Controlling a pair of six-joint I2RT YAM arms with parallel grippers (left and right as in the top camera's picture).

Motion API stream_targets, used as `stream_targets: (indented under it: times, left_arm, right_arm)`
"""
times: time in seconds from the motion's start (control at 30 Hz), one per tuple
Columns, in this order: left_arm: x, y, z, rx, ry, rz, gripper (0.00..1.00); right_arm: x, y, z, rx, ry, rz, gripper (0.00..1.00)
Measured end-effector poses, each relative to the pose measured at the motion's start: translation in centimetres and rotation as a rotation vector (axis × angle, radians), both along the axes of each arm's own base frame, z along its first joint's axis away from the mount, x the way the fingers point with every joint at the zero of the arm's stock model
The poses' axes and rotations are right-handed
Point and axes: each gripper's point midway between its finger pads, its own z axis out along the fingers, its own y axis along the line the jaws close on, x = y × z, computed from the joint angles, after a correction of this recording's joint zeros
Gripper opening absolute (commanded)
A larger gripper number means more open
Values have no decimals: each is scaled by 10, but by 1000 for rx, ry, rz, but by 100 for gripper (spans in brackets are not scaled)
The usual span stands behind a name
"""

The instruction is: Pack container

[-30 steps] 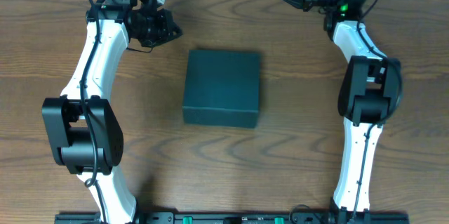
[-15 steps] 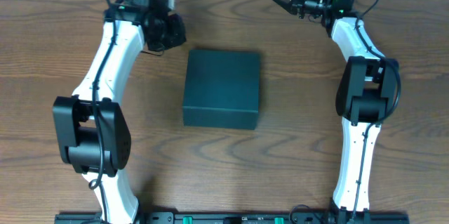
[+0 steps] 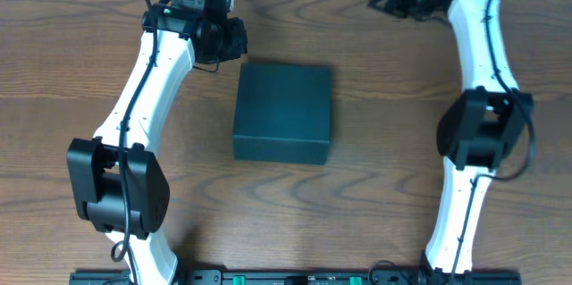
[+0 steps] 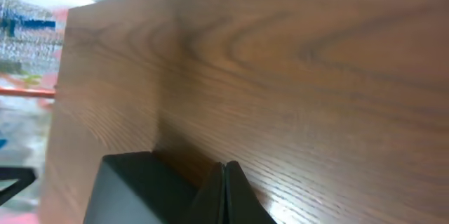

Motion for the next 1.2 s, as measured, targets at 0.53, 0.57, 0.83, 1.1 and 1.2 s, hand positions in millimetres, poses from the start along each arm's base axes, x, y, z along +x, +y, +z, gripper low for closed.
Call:
stream_targets:
  times: [0.53, 0.57, 0.83, 1.1, 1.2]
  left_arm:
    - [-75, -43, -9, 3, 75, -535, 6]
    - [-78, -43, -10, 5, 75, -560, 6]
    - [-77, -51, -20, -47, -7, -675, 6]
    - [-93, -58, -46, -144, 28, -693, 6]
    - [-94, -61, -43, -169, 20, -699, 6]
  right_arm:
    - [-135, 56, 137, -267, -88, 140, 2]
    - [-144, 65, 133, -288, -70, 169, 2]
    - [-195, 79, 66, -415, 183, 311, 2]
    - [-216, 71, 38, -450, 243, 352, 2]
    - [-235, 65, 41, -452, 193, 352, 2]
